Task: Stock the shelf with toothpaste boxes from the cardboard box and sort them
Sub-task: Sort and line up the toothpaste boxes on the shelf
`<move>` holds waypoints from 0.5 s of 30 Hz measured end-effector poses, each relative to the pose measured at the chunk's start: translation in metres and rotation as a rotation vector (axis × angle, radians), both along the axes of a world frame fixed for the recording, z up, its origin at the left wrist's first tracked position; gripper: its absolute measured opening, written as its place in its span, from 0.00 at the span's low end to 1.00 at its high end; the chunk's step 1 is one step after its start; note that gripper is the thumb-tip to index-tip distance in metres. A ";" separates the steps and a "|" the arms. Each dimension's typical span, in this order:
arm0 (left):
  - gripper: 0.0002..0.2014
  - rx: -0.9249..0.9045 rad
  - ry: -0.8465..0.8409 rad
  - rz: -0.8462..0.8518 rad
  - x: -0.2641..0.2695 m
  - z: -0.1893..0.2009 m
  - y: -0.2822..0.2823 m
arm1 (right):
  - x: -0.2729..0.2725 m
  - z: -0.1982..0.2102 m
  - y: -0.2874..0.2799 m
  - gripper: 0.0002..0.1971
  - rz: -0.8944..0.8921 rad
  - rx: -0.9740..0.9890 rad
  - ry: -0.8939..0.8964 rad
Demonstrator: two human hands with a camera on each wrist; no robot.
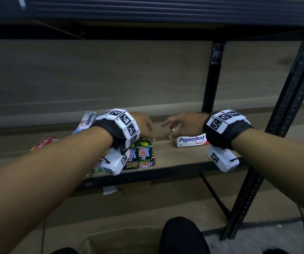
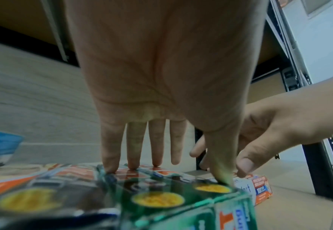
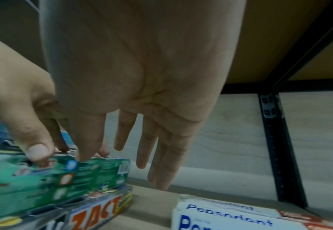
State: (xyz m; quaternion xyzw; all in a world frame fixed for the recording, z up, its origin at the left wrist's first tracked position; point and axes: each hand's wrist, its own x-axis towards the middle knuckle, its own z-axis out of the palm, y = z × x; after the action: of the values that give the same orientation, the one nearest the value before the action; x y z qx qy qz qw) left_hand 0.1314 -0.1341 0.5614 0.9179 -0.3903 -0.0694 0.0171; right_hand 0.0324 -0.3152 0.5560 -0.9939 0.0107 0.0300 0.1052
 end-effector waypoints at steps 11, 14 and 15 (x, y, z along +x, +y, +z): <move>0.52 0.060 -0.010 -0.080 -0.004 -0.018 0.052 | 0.010 -0.027 0.046 0.40 0.097 0.307 0.014; 0.57 0.028 -0.057 -0.093 -0.004 -0.030 0.061 | 0.009 -0.041 0.054 0.41 0.111 0.386 -0.047; 0.58 0.024 -0.065 -0.096 -0.005 -0.035 0.063 | 0.008 -0.045 0.056 0.40 0.119 0.406 -0.070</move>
State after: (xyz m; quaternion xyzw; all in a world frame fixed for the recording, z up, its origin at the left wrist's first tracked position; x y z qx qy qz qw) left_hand 0.1268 -0.0708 0.5268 0.9001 -0.4333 -0.0447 -0.0099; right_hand 0.0404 -0.2592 0.5109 -0.9517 -0.0580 0.0034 0.3014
